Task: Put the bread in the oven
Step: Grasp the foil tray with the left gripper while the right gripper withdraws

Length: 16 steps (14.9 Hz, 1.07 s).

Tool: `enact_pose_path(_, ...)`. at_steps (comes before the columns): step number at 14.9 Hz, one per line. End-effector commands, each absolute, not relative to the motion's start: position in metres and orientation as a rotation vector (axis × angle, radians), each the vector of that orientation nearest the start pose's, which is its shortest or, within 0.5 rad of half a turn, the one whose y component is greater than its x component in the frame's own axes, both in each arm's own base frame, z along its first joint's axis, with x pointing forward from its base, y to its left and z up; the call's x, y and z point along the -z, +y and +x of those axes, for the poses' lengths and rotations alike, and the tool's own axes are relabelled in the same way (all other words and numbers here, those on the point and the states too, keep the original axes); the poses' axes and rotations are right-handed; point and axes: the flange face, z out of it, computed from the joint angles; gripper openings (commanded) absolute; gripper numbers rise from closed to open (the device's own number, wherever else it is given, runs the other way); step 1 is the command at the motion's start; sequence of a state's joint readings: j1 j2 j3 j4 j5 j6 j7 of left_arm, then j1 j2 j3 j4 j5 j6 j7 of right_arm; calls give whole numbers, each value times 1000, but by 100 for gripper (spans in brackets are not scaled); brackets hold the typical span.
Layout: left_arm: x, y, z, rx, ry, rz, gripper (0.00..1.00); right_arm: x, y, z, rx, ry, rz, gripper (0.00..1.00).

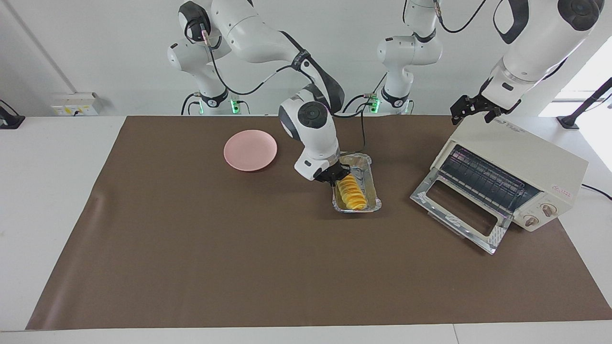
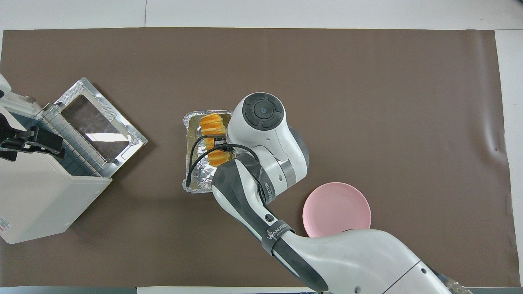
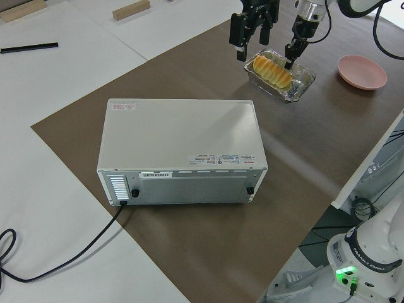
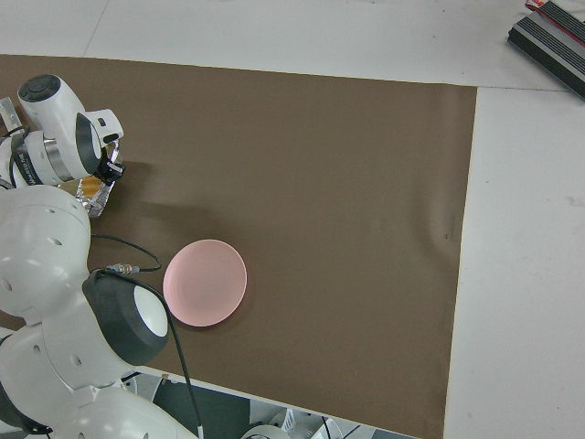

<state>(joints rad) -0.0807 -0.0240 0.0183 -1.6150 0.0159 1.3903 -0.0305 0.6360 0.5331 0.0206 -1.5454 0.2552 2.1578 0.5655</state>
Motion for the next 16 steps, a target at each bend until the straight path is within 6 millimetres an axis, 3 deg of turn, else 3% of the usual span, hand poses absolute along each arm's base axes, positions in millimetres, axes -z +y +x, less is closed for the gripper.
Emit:
enact_pose_path(1, -607, -30, 519, -290, 44, -3088, 100, -336, 440, 557, -83, 99, -2892, 0)
enact_pose_path(7, -608, -31, 521, -264, -41, -3090, 100, -330, 443, 557, -57, 96, -2889, 0)
enact_pose_path(8, -608, -31, 521, -260, -36, -3092, 100, -330, 445, 555, -70, 121, -2887, 99)
enact_pose_path(12, -606, -40, 530, -224, 1, -3107, 100, -343, 449, 555, -79, 204, -2872, 100)
enact_pose_path(14, -594, -77, 546, -214, 89, -3137, 100, -370, 442, 556, -97, 221, -2868, 100)
enact_pose_path(16, -586, -110, 549, -179, 144, -3144, 100, -398, 432, 557, -107, 229, -2870, 100)
